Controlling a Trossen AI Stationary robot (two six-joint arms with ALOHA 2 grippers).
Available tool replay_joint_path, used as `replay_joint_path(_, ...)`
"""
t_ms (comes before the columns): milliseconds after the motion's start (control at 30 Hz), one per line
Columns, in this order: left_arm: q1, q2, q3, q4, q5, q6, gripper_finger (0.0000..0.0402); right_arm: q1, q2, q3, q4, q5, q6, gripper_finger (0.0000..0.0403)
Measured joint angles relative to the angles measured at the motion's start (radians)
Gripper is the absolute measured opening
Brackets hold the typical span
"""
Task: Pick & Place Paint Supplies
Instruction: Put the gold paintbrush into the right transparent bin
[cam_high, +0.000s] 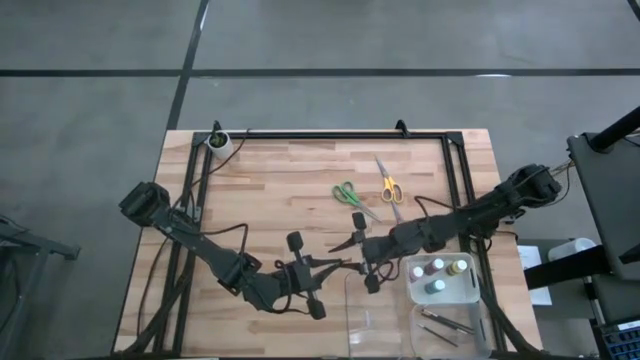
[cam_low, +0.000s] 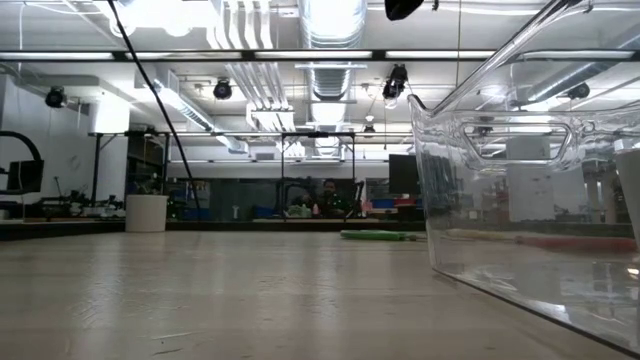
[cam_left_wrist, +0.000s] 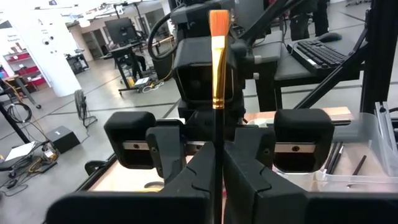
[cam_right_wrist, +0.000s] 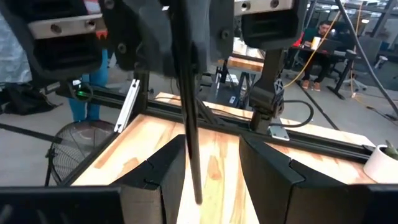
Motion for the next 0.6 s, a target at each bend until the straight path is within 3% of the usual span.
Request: replay_joint_path(600, 0.000, 0.000, -0.001, 0.000, 0.000, -0.001, 0.0026, 0.001, 0.021, 0.027, -0.002, -0.002, -0.026, 0.0146)
